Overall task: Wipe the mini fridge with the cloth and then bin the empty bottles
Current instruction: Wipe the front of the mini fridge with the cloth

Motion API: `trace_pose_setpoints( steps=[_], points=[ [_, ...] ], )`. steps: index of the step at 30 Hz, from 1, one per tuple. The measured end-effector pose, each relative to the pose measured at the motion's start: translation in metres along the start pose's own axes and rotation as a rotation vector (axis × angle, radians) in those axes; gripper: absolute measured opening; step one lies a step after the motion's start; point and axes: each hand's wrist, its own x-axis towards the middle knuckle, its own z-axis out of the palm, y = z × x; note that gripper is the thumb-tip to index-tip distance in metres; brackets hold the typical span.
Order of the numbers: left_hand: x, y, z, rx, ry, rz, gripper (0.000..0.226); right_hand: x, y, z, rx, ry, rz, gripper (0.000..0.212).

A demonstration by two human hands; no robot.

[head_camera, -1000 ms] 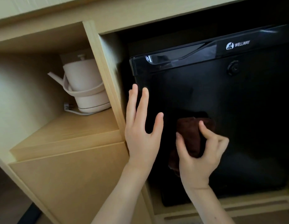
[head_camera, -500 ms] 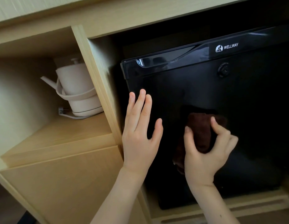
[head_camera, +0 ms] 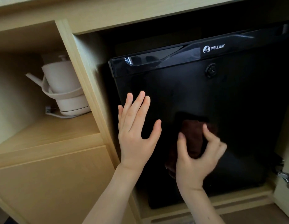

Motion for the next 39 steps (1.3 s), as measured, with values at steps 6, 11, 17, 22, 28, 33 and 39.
trace_pose_setpoints(
  steps=[6,11,17,22,28,33,39],
  points=[
    [-0.003,0.003,0.008,-0.003,0.05,-0.041,0.054,-0.032,0.03,-0.019,-0.089,-0.025,0.063,0.054],
    [-0.003,0.006,0.006,0.018,0.03,-0.044,0.053,-0.058,0.038,-0.031,-0.112,0.082,0.286,0.047],
    [-0.004,0.006,0.006,0.162,-0.018,0.067,0.05,0.007,-0.004,0.004,0.033,0.101,0.122,0.048],
    [-0.006,0.014,0.016,0.192,-0.026,0.1,0.051,-0.032,0.036,-0.033,-0.092,0.136,0.283,0.057],
    [-0.004,0.022,0.025,0.303,-0.025,0.068,0.06,-0.008,0.028,-0.032,-0.025,0.227,0.408,0.041],
    [-0.005,0.022,0.028,0.476,-0.089,0.11,0.073,0.045,0.011,-0.02,0.03,0.153,0.168,0.048],
    [-0.005,0.024,0.027,0.598,-0.191,0.153,0.082,-0.003,0.054,-0.052,-0.074,0.167,0.359,0.048]
  ],
)
